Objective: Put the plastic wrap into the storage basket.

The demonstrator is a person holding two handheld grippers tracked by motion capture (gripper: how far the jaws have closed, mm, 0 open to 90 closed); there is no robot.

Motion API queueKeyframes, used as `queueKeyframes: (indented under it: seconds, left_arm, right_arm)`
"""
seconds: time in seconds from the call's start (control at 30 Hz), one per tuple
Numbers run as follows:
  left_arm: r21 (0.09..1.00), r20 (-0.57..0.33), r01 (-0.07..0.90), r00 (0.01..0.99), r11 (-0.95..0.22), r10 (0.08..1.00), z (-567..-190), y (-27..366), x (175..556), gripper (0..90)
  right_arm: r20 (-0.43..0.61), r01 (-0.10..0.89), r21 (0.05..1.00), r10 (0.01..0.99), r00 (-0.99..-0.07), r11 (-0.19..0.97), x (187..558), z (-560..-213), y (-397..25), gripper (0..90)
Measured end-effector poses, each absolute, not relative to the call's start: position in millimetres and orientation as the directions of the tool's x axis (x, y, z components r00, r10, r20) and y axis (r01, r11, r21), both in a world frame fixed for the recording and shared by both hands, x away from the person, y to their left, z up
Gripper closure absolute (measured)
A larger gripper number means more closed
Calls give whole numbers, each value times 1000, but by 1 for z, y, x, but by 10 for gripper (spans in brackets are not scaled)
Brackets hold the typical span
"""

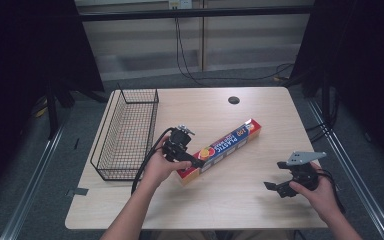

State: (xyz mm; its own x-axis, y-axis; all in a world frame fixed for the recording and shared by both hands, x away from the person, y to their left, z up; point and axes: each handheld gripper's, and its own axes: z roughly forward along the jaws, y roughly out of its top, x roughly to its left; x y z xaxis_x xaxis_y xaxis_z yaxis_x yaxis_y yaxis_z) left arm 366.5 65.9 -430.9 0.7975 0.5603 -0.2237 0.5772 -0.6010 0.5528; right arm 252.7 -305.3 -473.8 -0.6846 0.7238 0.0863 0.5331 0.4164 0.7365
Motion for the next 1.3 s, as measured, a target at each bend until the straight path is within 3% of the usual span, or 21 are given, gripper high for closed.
queueKeyframes:
  seconds: [0.6,1.3]
  left_arm:
    - [594,-240,580,789,-557,566,-421,45,379,101]
    - [540,-217,564,810,-625,544,-437,-12,409,131]
  right_arm:
    - [87,537,743,737,-670,400,246,-472,-311,70]
    - [98,540,750,744,-661,382,246,-472,-315,70]
